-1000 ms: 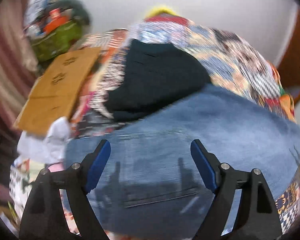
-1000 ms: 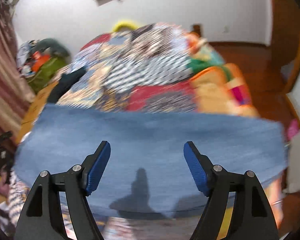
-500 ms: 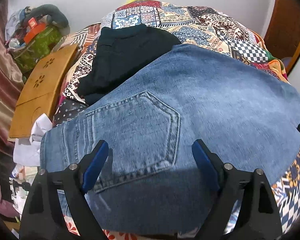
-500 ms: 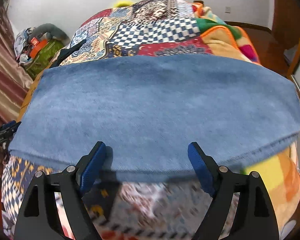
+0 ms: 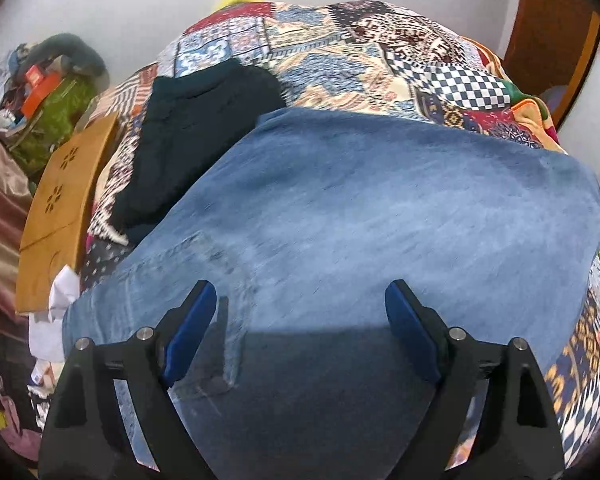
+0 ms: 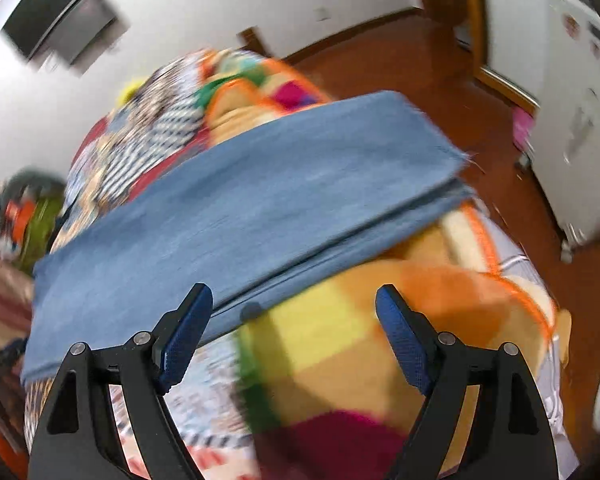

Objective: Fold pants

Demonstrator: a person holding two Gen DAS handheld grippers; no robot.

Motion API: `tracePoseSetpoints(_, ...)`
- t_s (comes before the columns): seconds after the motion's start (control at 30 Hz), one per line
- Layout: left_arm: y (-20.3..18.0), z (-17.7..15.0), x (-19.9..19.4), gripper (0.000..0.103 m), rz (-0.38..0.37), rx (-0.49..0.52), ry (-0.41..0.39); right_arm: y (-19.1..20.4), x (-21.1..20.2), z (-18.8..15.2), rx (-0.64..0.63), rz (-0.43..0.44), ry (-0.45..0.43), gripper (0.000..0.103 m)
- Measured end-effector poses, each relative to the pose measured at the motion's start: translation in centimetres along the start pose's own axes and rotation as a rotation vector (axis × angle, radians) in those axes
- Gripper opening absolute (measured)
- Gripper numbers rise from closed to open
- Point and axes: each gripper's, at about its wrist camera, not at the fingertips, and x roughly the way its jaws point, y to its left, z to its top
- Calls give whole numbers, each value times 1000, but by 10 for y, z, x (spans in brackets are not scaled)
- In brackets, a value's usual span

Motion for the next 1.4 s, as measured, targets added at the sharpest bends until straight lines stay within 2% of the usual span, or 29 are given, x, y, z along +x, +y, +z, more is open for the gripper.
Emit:
tracePoseSetpoints(0.13, -13, 13, 10, 88, 2, 10, 10, -31, 8, 12, 95, -52, -28, 81)
tracePoseSetpoints(0.3, -17, 27, 21, 88, -22, -12, 32, -56, 26, 25, 205, -23, -17, 81)
tracePoseSetpoints(0.47, -17, 32, 30, 93, -35, -55, 40, -68, 41, 34, 256, -1, -22, 80)
tracePoseSetpoints(0.57, -19, 33, 31, 95, -28, -55, 36, -73, 46, 41, 259, 18, -33, 68)
tracePoseSetpoints(0.67, -20, 33, 31, 95, -24, -56, 33, -74, 45, 45, 246, 38, -56, 47)
tracePoseSetpoints(0.73, -19, 33, 31, 95, -23, -61, 34, -70, 41, 48, 226, 31, -76, 24)
tracePoseSetpoints(0.8, -19, 32, 30, 95, -22, -66, 36, -65, 34, 51, 193, -11, -105, 10)
tracePoseSetpoints(0.93, -23, 30, 21, 94, -17, -41, 25, -58, 16, 55, 156, -5, -152, 8)
tracePoseSetpoints(1.1, -28, 26, 2, 94, -29, -12, -19, -33, -27, 67, 85, 48, -239, 8)
tracePoseSetpoints(1.23, -28, 25, -24, 94, -46, -10, -82, 6, -65, 75, -17, 90, -322, 7)
tracePoseSetpoints(1.4, -16, 27, -59, 94, -68, -28, -164, 65, -106, 82, -146, 187, -399, 7)
